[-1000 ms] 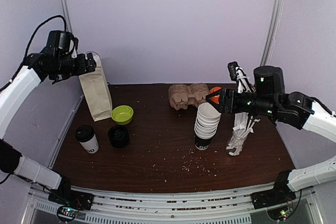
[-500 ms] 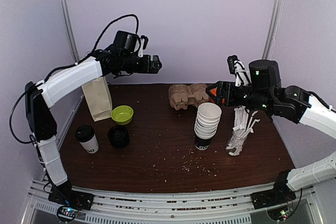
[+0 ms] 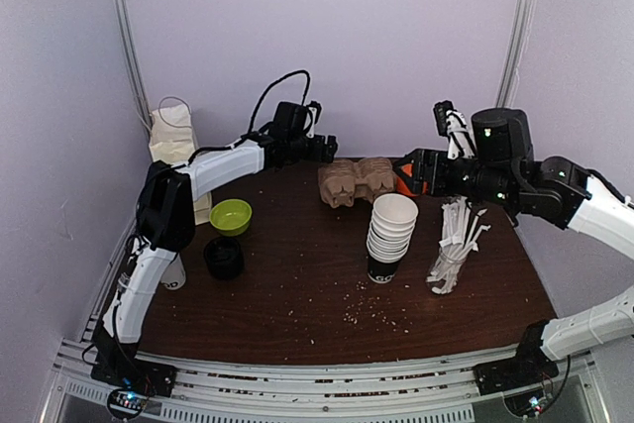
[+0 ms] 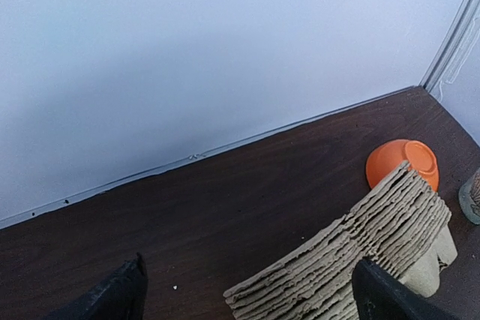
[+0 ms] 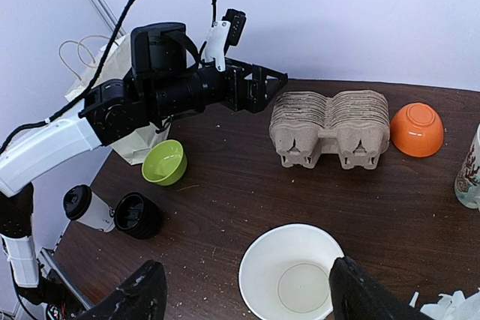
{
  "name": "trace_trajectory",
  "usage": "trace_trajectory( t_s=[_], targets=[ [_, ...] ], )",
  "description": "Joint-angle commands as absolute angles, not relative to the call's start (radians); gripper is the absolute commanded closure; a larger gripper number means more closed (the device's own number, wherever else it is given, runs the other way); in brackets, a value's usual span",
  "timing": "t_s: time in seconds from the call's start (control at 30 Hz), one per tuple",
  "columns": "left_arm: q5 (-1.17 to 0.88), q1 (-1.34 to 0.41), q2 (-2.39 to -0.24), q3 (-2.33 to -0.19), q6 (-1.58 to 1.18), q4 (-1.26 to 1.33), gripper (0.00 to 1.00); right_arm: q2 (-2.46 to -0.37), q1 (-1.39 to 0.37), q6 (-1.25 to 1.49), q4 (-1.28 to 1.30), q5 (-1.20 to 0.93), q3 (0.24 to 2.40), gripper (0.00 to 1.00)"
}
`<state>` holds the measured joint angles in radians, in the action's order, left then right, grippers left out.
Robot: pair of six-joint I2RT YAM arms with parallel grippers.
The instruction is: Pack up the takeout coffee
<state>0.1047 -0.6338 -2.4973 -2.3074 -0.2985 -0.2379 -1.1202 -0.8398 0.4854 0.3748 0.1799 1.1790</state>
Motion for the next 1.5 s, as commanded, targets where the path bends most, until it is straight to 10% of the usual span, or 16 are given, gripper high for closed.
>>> trace_trajectory(
  t_s=[0.0, 1.27, 1.47],
  targets=[
    [0.063, -0.629, -2.532, -2.359, -0.241, -0.122, 0.02, -1.12, -0.835, 0.502, 0.422, 0.215, 1.214, 0.23],
    [-0.071, -0.739, -2.123, -1.668, -0.153, -0.115, 0.56, -1.083, -0.833, 0.509, 0.346, 0.195, 1.131, 0.24],
    [-0.06, -0.74, -2.062, -1.611, -0.203, -0.071, 0.38, -1.065, -0.829, 0.508, 0.351, 0.198, 1.128, 0.23]
  ],
)
